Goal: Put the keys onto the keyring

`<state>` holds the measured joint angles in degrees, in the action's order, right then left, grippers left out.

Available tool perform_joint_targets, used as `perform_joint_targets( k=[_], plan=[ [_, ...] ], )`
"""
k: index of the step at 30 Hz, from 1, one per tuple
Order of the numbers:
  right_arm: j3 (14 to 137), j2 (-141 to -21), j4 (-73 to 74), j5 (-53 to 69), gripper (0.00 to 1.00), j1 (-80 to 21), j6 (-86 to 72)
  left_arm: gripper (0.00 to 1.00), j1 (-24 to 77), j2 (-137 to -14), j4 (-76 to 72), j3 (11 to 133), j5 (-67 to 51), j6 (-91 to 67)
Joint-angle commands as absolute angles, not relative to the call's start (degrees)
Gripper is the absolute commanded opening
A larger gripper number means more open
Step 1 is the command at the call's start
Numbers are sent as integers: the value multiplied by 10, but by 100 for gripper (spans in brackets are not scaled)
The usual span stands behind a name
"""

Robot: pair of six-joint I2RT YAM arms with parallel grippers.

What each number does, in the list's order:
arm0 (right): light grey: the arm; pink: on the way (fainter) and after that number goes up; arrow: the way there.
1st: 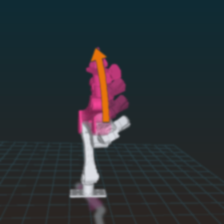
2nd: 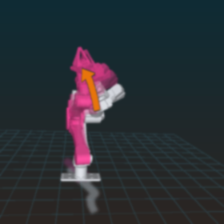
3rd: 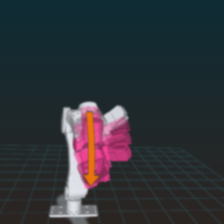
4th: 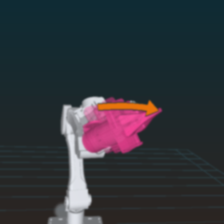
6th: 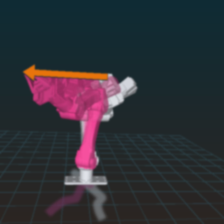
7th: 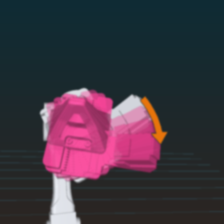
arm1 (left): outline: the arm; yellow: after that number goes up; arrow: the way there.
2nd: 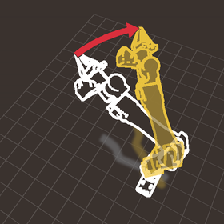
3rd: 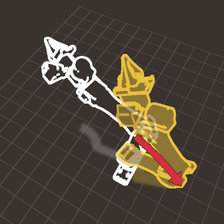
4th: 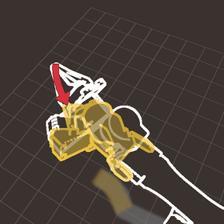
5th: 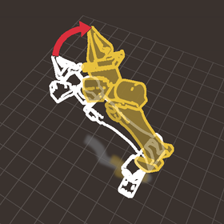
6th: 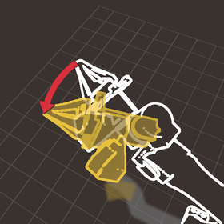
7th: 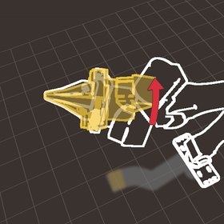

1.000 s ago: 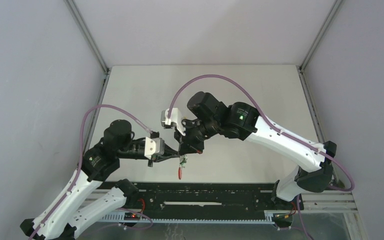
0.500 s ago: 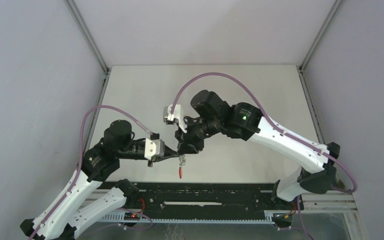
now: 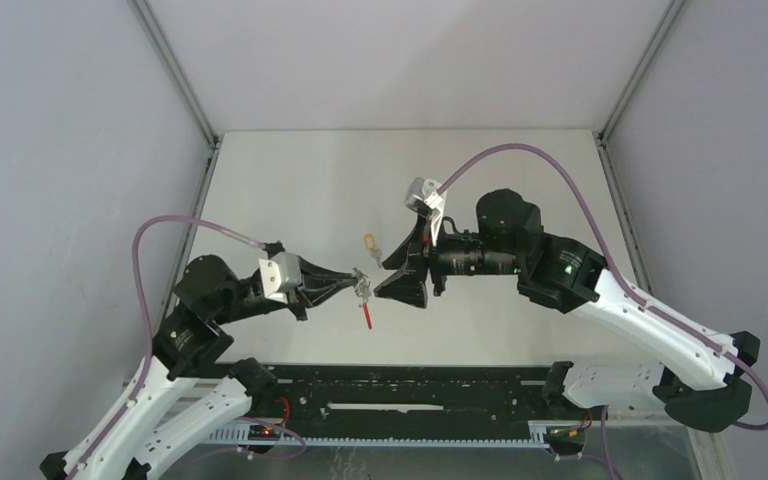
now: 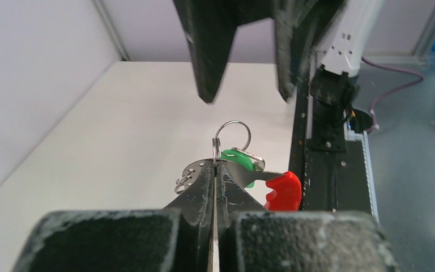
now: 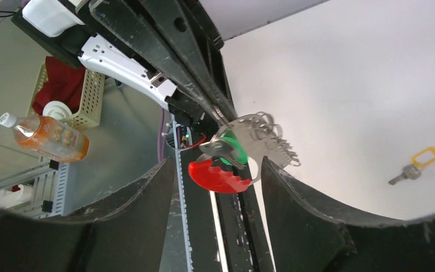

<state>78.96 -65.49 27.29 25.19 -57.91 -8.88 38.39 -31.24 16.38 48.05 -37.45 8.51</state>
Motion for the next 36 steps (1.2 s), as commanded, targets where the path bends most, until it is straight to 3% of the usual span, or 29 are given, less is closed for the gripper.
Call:
perform_joint_targets(
  k=[1,17,22,36],
  plan=[
    [768,-647,197,183,66,-617,-112,0,386,-313,85,471,-334,27],
    [759,-667,157,193,22,-607,-137,0,386,-301,107,462,-370,79],
    [759,-668,163,208,0,-598,-141,0,386,-298,107,461,-371,87],
    [738,-663,179,259,0,-570,-163,0,386,-290,64,466,-403,59]
  ],
)
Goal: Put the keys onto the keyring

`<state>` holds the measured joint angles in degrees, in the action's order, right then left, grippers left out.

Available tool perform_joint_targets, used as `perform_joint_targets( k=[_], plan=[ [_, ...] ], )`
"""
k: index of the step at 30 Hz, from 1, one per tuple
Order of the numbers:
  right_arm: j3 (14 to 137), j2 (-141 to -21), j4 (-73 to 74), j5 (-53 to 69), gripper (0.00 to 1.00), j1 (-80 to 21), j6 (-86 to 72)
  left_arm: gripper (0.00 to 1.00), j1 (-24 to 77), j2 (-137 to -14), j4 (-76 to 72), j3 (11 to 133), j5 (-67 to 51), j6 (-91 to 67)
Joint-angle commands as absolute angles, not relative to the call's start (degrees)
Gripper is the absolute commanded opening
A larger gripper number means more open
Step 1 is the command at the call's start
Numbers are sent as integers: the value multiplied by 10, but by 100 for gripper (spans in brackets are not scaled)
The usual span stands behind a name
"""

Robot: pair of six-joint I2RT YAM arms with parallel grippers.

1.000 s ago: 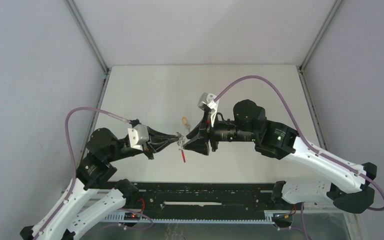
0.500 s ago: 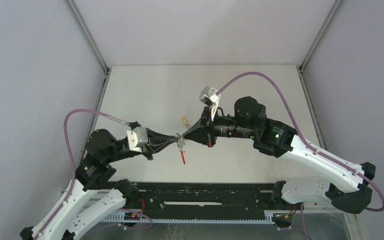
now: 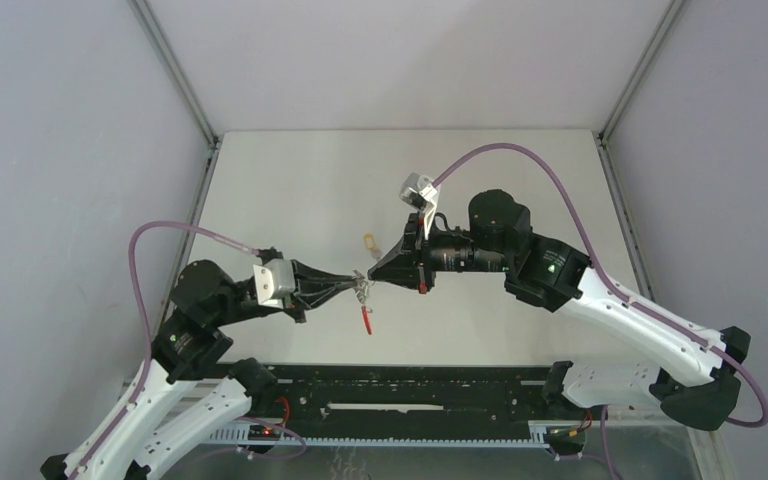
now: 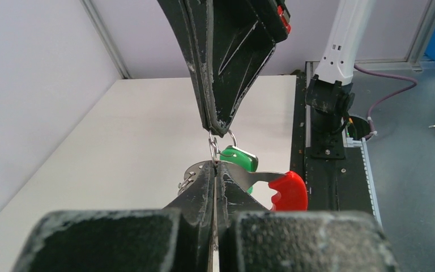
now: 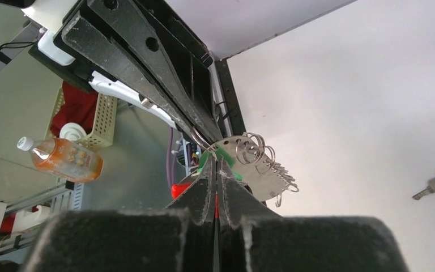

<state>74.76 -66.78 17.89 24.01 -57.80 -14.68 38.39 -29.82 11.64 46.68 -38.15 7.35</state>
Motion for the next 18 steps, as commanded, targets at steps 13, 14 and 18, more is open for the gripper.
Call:
perform_joint_targets(
  k=[13,14,18],
  plan=[
    [734,-678,182,321,0,-550,-173,0,387,-294,38,472,-429,42],
    [735,-679,182,325,0,-549,-173,0,386,-294,37,473,-431,42],
    [735,-680,181,346,2,-547,-173,0,386,-298,35,476,-433,42]
  ],
)
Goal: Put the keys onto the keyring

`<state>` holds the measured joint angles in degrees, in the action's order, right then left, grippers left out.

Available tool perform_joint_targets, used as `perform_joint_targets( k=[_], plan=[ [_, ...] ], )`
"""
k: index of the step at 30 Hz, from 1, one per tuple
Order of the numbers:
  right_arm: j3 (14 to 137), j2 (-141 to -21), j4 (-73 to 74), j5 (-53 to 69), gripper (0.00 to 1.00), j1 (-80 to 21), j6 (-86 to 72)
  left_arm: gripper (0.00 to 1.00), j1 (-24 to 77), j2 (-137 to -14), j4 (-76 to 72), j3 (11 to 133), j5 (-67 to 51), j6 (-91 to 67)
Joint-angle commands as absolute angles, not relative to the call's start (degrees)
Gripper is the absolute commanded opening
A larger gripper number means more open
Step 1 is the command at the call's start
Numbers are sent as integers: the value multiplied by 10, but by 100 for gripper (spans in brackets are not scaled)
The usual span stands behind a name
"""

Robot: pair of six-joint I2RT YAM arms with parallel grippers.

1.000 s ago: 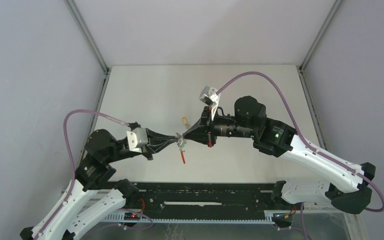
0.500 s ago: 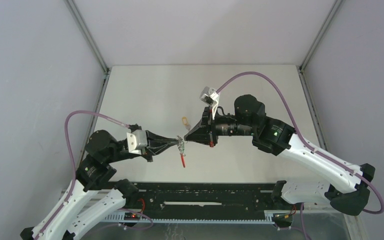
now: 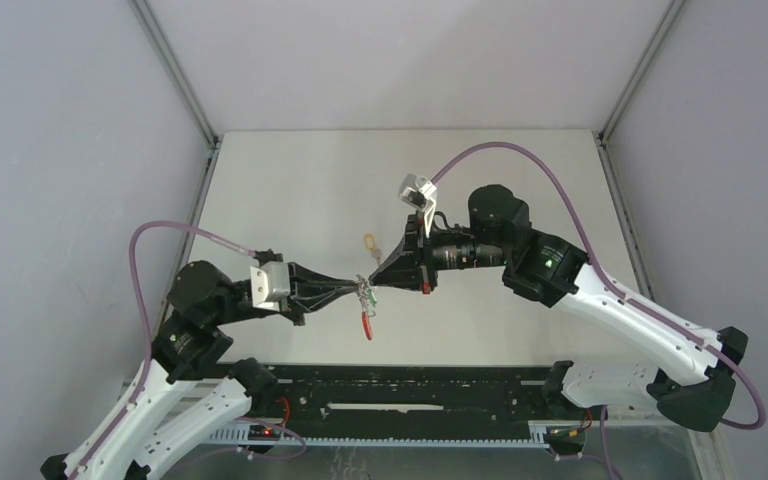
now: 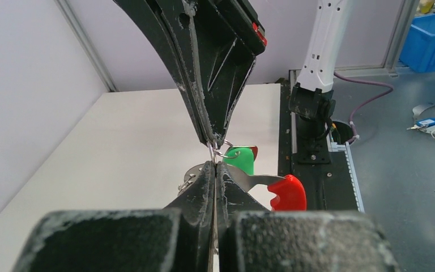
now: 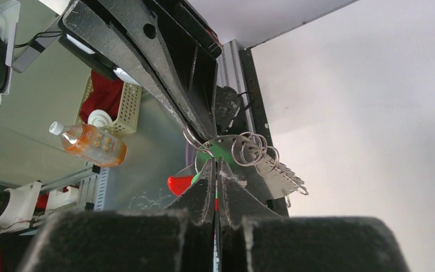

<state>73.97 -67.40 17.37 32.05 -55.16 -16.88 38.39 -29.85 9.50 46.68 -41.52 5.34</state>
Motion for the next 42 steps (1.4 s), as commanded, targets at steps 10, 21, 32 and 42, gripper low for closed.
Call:
perform_joint_targets(
  k=[10,21,32,42],
  plan=[
    [763,-655,227,358,36,-528,-127,0,386,-305,32,481,-445,38],
    [786,-631,170,362,66,-546,-2,0,386,-317,32,474,-482,4],
    [786,-657,130,422,54,-561,9,0,386,-312,35,476,-494,4],
    [786,-673,132,432,42,-576,7,0,386,-315,30,485,-510,-14]
  ],
)
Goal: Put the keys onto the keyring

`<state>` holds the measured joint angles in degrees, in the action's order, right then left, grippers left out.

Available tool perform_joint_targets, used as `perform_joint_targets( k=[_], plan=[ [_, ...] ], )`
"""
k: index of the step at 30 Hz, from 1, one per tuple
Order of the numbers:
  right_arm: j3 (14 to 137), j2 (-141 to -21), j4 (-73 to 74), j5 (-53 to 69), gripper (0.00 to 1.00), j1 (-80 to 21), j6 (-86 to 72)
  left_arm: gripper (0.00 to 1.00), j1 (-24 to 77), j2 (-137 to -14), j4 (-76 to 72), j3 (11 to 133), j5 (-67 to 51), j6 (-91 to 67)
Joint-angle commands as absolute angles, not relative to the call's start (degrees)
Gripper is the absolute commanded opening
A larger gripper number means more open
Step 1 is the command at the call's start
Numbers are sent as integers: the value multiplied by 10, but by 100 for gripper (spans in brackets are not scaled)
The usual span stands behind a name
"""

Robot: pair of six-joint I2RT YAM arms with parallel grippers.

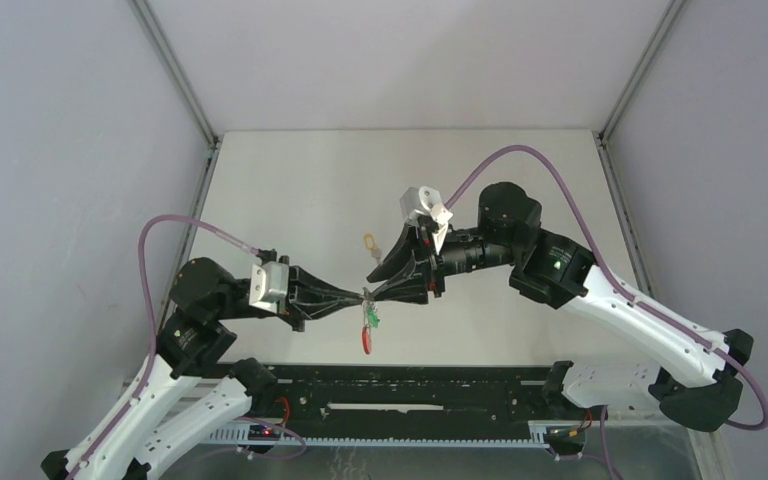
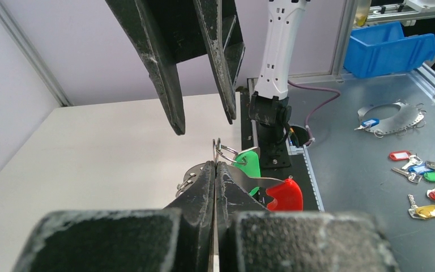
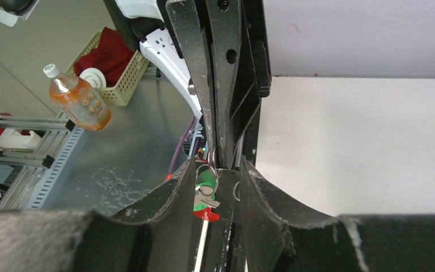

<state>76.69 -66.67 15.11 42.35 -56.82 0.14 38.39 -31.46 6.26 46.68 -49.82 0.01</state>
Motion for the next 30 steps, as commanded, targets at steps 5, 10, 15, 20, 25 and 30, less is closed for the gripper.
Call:
perform_joint_targets(
  k=[5,10,15,20,25,30],
  plan=[
    [786,-679,134,427,40,-582,7,0,386,-314,28,489,-508,-15],
    [786,-683,135,421,33,-585,4,0,386,-314,27,490,-508,-15],
    [786,-685,139,419,21,-586,4,0,386,-314,27,489,-506,-14],
    [801,-695,168,414,0,-586,10,0,387,-313,27,487,-507,-15],
    [824,-704,221,382,0,-587,18,12,385,-318,53,492,-506,-2],
    [859,-714,308,352,0,-593,40,20,386,-327,139,517,-484,83]
  ],
)
